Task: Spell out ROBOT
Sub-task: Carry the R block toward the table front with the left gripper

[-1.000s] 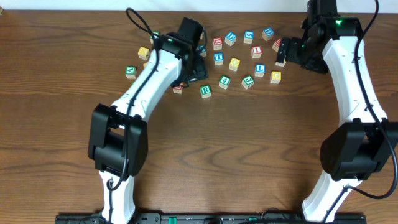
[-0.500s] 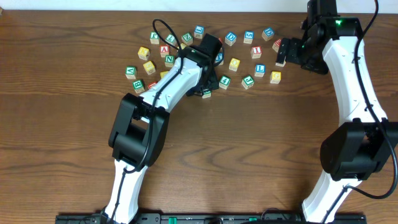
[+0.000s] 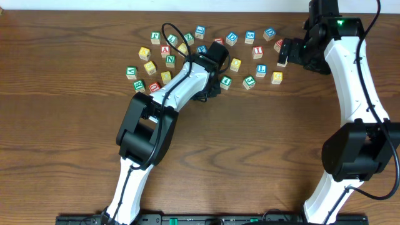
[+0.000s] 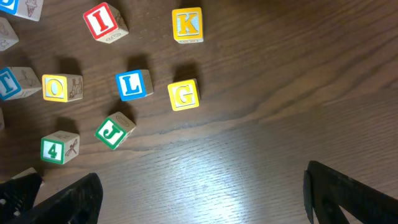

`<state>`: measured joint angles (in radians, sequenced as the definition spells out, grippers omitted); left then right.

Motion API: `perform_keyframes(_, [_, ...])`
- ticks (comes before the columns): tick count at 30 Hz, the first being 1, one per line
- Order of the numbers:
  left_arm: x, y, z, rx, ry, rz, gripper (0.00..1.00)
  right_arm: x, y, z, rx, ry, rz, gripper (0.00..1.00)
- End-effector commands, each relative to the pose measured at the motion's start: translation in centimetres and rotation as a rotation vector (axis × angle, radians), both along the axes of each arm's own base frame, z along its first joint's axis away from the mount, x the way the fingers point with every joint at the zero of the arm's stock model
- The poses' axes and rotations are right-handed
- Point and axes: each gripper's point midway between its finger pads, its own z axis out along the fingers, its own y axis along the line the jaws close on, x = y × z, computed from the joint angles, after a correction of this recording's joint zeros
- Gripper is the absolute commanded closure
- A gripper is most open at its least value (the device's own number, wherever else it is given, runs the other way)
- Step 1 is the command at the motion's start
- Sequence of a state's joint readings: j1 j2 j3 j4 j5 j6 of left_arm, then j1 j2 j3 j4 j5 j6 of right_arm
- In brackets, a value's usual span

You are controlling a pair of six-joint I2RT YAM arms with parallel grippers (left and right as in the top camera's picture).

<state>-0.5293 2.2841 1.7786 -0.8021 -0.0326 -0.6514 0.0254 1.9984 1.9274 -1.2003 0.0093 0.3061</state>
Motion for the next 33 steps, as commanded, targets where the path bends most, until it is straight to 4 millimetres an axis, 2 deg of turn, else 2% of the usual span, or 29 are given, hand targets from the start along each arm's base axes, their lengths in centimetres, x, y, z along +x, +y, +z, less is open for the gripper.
perform_keyframes(1, [0.1, 1.0, -0.4, 0.061, -0.009, -0.05, 0.75, 0.2, -0.2, 0.2, -0.014, -0.008, -0.003, 0.01])
perform_keyframes(3, [0.2, 1.0, 0.5, 0.061, -0.018, -0.078, 0.76, 0.2, -0.2, 0.2, -0.014, -0.01, -0.003, 0.01])
perform_keyframes(5, [0.2, 1.0, 2.3, 0.06, -0.04, -0.122, 0.76, 0.2, -0.2, 0.2, -0.014, -0.01, -0.003, 0.01])
perform_keyframes(8, [-0.3, 1.3, 7.8, 0.045, -0.105, -0.189, 0.76, 0.2, -0.2, 0.2, -0.014, -0.01, -0.003, 0.01])
perform_keyframes(11, [-2.8, 2.7, 14.6, 0.024, -0.157, -0.196, 0.76, 0.2, -0.2, 0.2, -0.014, -0.01, -0.003, 0.01])
perform_keyframes(13, [-5.1, 4.0, 17.1, 0.031, -0.141, -0.196, 0.76, 0.3, -0.2, 0.2, -0.014, -0.011, -0.003, 0.01])
perform_keyframes(15, [-7.2, 5.3, 17.8, 0.056, -0.088, -0.199, 0.76, 0.4, -0.2, 0.3, -0.014, -0.018, -0.003, 0.01])
perform_keyframes(17, [-8.6, 6.1, 17.0, 0.086, -0.022, -0.202, 0.76, 0.6, -0.1, 0.3, -0.013, -0.025, -0.002, 0.01])
perform_keyframes(19, [-9.9, 6.9, 14.1, 0.118, 0.051, -0.204, 0.76, 0.6, -0.1, 0.3, -0.013, -0.027, -0.002, 0.01])
perform_keyframes(20, [-10.5, 7.2, 12.0, 0.128, 0.079, -0.19, 0.76, 0.6, -0.1, 0.3, -0.013, -0.027, -0.003, 0.01])
perform_keyframes(22, [-10.9, 7.4, 8.1, 0.109, 0.088, -0.152, 0.76, 0.6, -0.1, 0.3, -0.013, -0.028, -0.003, 0.01])
perform_keyframes(23, [-10.7, 7.4, 6.8, 0.081, 0.083, -0.141, 0.75, 0.6, -0.1, 0.3, -0.013, -0.025, -0.002, 0.01])
perform_keyframes(26, [-9.0, 8.8, 4.8, 0.047, 0.051, -0.079, 0.72, 0.5, 0.2, 0.3, -0.013, -0.023, 0.003, 0.01])
perform_keyframes(30, [-7.9, 8.0, 2.3, -0.024, 0.076, -0.084, 0.72, 0.5, 1.4, 0.3, -0.012, -0.026, 0.031, 0.01])
perform_keyframes(33, [-7.9, 7.6, 1.0, -0.035, 0.099, -0.087, 0.72, 0.6, 2.2, 0.3, -0.012, -0.029, 0.047, 0.01])
